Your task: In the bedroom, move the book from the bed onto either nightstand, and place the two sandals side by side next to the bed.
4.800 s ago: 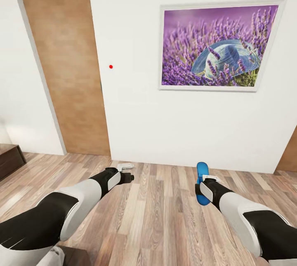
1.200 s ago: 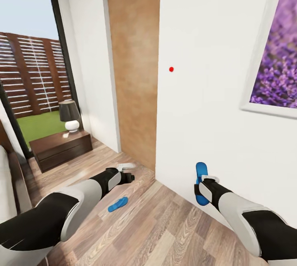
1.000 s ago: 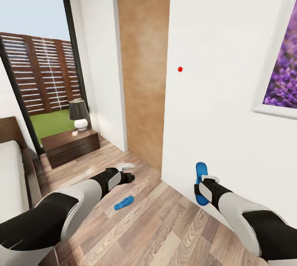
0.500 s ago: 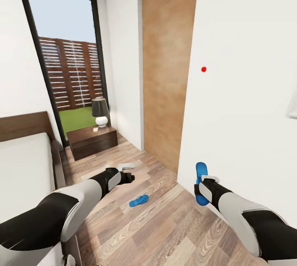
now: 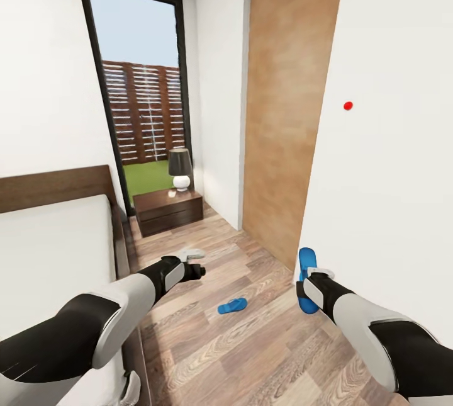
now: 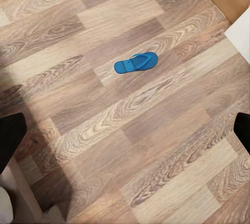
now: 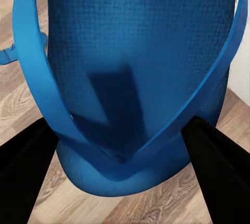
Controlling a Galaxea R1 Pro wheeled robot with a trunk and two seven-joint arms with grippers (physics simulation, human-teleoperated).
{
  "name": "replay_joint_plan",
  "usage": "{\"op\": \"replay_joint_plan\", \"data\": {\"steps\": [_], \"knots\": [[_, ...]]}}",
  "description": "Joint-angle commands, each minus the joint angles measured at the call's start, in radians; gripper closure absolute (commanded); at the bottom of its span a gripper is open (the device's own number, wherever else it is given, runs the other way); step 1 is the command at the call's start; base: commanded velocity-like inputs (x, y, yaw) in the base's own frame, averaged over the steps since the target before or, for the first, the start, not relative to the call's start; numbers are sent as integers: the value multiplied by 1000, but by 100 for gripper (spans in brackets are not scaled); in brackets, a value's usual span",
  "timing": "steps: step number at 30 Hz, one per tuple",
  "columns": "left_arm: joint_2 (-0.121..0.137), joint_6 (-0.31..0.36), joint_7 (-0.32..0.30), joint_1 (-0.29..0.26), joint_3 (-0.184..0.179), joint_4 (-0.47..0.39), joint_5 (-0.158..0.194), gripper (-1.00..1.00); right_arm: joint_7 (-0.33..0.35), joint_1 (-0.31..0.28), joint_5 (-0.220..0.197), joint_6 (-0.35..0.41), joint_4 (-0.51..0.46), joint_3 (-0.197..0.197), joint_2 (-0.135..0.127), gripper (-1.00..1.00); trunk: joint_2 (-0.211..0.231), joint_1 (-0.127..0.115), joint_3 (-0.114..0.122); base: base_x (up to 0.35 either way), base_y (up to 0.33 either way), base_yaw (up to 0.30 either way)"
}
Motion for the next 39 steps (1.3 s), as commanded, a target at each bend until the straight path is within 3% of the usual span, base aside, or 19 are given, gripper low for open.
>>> {"op": "replay_joint_plan", "data": {"steps": [1, 20, 28, 39], "knots": [[-1, 2, 3, -1, -8, 2, 10, -100, -4, 0, -10, 7, -3, 9, 0, 100, -1, 0, -1, 0, -49, 100], [-1, 2, 3, 0, -8, 2, 10, -100, -4, 1, -10, 7, -3, 9, 0, 100, -1, 0, -1, 0, -283, 29], [-1, 1, 4, 0, -8, 2, 10, -100, -5, 2, -10, 7, -2, 9, 0, 100, -1, 0, -1, 0, -305, 232], [-1, 0, 3, 0, -7, 2, 10, -100, -5, 3, -9, 7, -2, 9, 0, 100, -1, 0, -1, 0, -61, 288]]}}
